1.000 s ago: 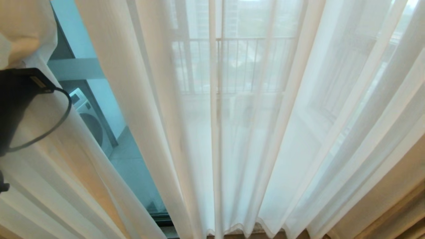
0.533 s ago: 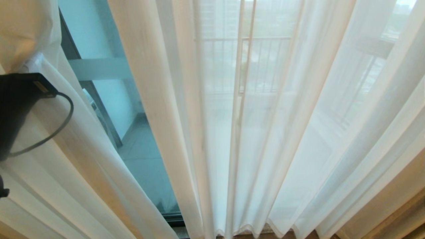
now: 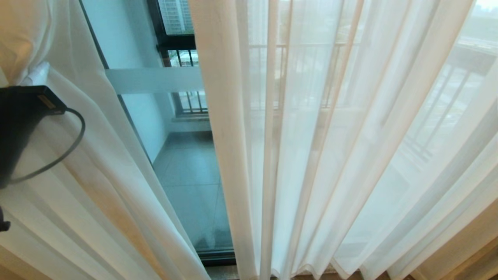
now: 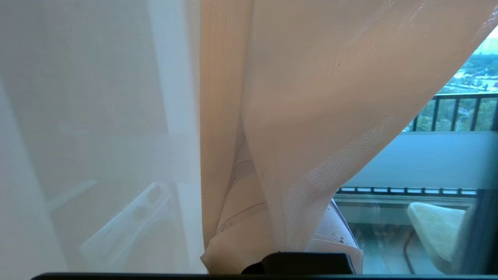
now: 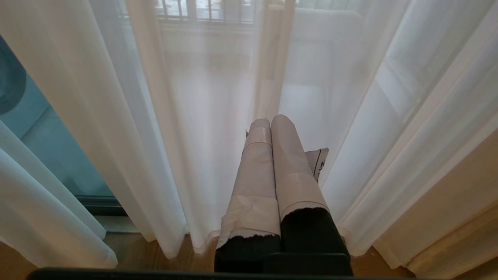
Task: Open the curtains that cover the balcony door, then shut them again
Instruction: Pull the inner curtains open on both sides
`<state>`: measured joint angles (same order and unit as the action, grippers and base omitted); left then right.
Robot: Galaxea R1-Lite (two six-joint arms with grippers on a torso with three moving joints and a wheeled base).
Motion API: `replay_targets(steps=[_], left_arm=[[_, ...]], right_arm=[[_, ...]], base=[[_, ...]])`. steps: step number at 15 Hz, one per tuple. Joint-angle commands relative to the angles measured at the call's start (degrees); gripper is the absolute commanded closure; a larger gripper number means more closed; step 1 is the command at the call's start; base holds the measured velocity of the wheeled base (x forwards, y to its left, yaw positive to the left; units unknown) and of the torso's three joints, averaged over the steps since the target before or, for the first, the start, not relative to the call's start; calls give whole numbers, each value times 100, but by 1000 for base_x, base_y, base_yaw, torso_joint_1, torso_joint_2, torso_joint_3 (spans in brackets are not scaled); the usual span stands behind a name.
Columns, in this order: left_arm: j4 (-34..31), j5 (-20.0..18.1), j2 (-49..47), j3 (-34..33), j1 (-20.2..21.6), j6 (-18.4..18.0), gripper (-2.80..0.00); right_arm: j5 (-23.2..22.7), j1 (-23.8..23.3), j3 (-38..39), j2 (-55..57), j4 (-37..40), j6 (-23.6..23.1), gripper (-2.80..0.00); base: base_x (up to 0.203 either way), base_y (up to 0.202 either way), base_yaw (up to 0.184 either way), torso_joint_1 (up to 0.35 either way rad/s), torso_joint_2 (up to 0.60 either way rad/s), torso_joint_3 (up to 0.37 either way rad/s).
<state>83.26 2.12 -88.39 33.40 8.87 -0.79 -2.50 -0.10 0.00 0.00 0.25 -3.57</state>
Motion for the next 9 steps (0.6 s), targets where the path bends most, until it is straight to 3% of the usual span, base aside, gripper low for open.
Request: replay_targets(steps=[1,9], left_arm=[[50,8,24,-5,0,0,0],[50,8,24,-18,0,5,0]], right_arm=[[-5,1,0,0,2,-3,0],[-5,1,0,0,2,-3,0]], base=[[0,180,2,2,2,2],[0,185,0,2,1,2]])
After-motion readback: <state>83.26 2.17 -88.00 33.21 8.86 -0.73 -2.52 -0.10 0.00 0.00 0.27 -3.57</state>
